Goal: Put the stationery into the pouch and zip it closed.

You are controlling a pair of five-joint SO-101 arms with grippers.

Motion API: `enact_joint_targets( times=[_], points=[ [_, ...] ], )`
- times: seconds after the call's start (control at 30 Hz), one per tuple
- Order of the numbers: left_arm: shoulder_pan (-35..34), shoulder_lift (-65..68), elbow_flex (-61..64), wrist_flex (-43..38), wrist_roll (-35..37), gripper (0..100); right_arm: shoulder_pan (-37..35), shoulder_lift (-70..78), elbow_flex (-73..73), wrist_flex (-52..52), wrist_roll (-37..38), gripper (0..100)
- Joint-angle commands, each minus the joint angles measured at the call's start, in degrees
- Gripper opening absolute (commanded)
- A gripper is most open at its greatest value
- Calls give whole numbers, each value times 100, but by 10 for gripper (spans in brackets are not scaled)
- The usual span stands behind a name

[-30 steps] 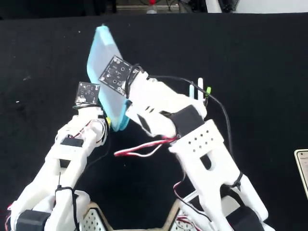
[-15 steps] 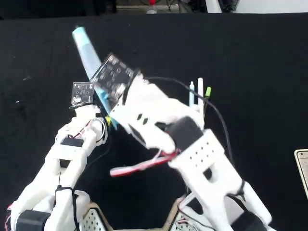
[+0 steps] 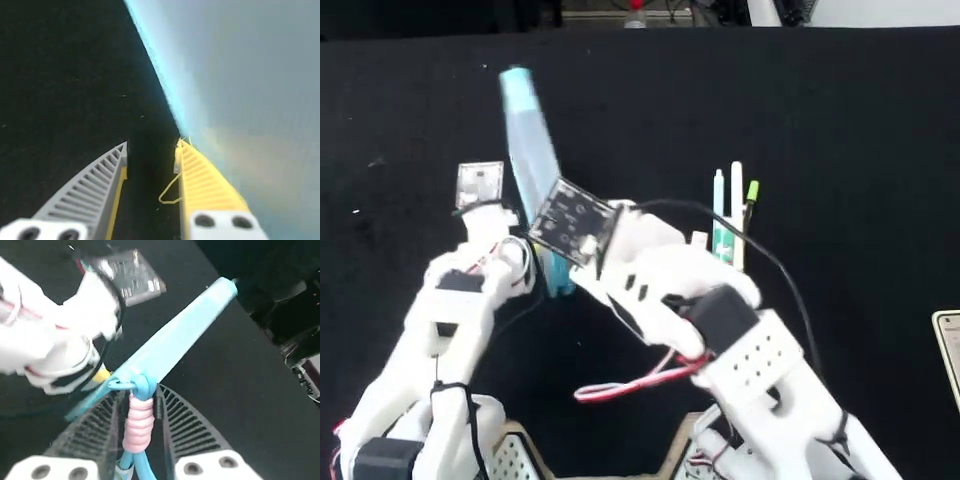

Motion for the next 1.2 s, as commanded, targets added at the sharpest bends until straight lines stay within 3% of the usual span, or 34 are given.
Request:
enact_joint_targets(
  times=[0.0,0.17,0.43,0.57,0.73,0.97,1.17],
  points=[
    [-110,-97,-848,1002,-18,161,70,-945,488,-369,35,11],
    [-75,-35,-980,1266,-404,160,97,-1692,1068,-1046,35,11],
    [356,-26,-330,211,-343,160,105,-1385,1165,-2127,0,11],
    [629,-44,-92,-273,290,161,105,-901,1165,-2479,-703,11],
    [954,-35,4,-431,677,240,97,-840,1156,-2321,-1275,11],
    [1191,-88,40,-413,782,241,97,-1815,1200,-343,-1257,11],
    [998,-88,40,-369,738,241,97,-2343,2185,-923,-1248,11]
  ],
)
